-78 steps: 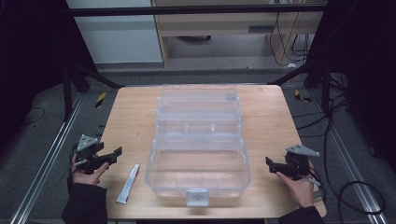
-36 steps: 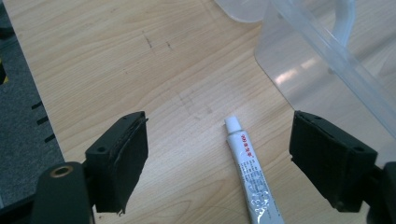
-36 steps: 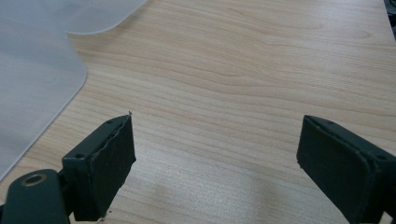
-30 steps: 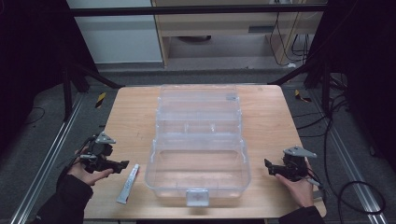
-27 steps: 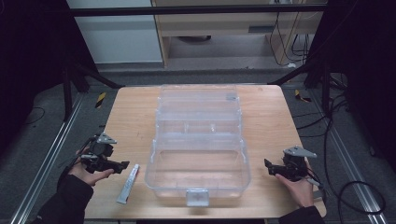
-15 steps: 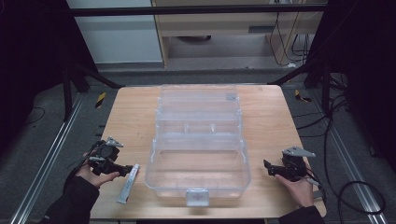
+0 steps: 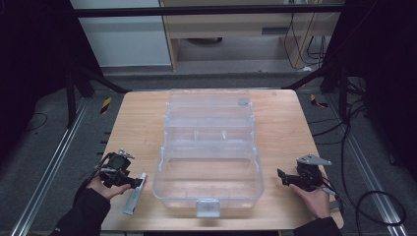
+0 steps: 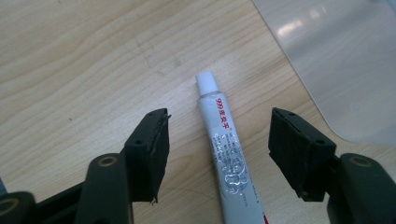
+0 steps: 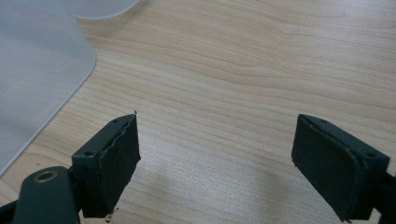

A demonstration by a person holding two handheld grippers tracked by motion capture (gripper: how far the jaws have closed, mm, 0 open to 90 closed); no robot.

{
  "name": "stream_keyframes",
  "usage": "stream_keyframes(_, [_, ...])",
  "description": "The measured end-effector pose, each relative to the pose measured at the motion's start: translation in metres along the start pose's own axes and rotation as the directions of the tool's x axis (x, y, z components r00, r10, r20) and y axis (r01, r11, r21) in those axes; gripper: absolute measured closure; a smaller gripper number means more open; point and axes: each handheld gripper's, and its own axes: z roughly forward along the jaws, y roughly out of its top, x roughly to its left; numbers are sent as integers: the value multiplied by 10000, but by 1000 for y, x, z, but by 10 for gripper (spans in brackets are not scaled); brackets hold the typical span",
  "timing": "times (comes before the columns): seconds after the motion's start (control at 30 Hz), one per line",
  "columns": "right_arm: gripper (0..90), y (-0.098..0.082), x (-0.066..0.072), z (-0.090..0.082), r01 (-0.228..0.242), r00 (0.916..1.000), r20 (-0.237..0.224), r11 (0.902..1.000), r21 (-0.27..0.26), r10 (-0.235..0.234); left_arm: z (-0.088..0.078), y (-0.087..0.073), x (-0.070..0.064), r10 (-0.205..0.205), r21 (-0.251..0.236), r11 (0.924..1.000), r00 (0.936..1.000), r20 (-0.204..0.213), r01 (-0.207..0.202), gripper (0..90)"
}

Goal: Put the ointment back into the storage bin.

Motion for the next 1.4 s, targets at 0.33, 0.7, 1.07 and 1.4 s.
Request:
stream_keyframes(0.33, [156,-1,1,1,47,10000,-36,9999,134,-46,11,1,-2,-59,392,9992,9999,109,55,440])
stream_keyframes(0.7, [163,-1,1,3,124,9998,-128,9997,206,-121,22,1,-1,-220,799,9966,9995,213,203,509])
stream_keyframes(1.07, [167,-1,2,3,137,9996,-257,9994,331,-128,35,0,-4,-480,1239,9915,9965,685,392,581])
stream_keyframes(1.4, [170,-2,2,4,199,9995,-264,9991,372,-190,41,2,-4,-171,1523,9883,9965,823,43,650])
